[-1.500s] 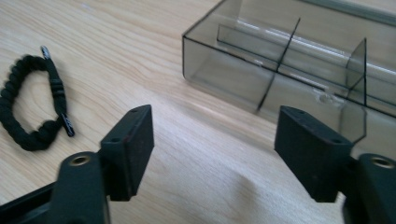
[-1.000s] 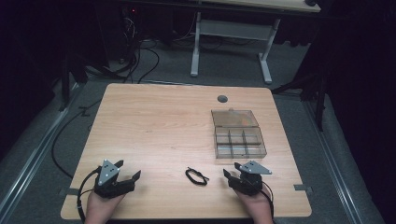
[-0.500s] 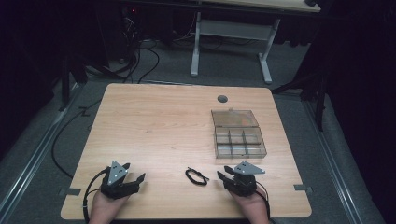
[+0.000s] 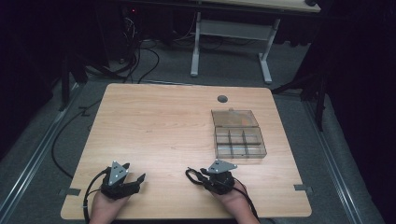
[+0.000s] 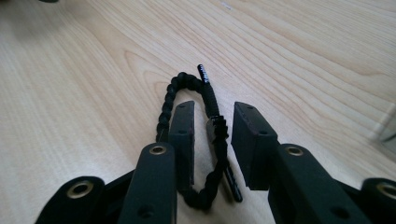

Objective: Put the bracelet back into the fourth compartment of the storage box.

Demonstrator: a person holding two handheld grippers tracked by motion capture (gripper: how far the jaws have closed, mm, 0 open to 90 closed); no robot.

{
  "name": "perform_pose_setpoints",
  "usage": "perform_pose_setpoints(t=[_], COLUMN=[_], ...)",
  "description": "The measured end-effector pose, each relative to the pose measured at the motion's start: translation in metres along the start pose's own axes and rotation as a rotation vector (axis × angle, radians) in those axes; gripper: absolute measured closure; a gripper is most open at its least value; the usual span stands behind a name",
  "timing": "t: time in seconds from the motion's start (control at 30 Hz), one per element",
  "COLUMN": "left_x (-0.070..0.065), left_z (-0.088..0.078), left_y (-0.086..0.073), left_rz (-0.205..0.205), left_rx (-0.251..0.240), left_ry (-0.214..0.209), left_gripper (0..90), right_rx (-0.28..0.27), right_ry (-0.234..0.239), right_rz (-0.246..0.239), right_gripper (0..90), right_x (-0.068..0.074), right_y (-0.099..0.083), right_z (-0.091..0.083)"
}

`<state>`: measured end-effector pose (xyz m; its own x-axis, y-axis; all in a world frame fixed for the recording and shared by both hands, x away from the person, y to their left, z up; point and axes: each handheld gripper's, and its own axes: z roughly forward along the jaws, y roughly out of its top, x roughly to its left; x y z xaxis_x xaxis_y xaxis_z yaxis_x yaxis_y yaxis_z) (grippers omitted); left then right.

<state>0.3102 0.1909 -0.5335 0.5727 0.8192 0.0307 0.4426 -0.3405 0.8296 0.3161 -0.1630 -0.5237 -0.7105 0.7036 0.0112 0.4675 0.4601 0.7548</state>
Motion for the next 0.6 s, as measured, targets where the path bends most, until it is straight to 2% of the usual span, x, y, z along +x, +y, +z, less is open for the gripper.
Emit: perform_pose_setpoints(t=[0.1, 0.27, 0.3, 0.37, 0.5, 0.53, 0.6], left_x=[-0.0011, -0.0020, -0.0020, -0.0019, -0.0020, -0.0019, -0.0018], left_z=[-0.0002, 0.0001, 0.0001, 0.0003, 0.0003, 0.0004, 0.0004], left_y=[-0.0002, -0.0002, -0.0001, 0.0000, 0.0001, 0.0001, 0.0002], left_rz=[0.004, 0.012, 0.013, 0.013, 0.014, 0.015, 0.015], left_rx=[-0.003, 0.001, 0.004, 0.005, 0.009, 0.009, 0.011], left_ry=[0.003, 0.008, 0.008, 0.009, 0.009, 0.010, 0.009], left_gripper=[27.0, 26.9, 26.9, 26.9, 26.9, 26.9, 26.9], right_rx=[0.010, 0.014, 0.021, 0.032, 0.042, 0.039, 0.038], right_ry=[0.016, 0.016, 0.032, 0.035, 0.028, 0.022, 0.018], right_rz=[0.011, 0.012, 0.021, 0.026, 0.027, 0.020, 0.012], right_gripper=[68.6, 69.4, 69.4, 69.7, 76.1, 80.8, 82.4], right_x=[-0.0027, -0.0041, -0.0047, -0.0049, -0.0048, -0.0045, -0.0031], right_y=[0.0021, 0.0026, 0.0027, 0.0024, 0.0016, 0.0015, 0.0010], right_z=[0.0049, 0.0073, 0.0079, 0.0095, 0.0111, 0.0108, 0.0092])
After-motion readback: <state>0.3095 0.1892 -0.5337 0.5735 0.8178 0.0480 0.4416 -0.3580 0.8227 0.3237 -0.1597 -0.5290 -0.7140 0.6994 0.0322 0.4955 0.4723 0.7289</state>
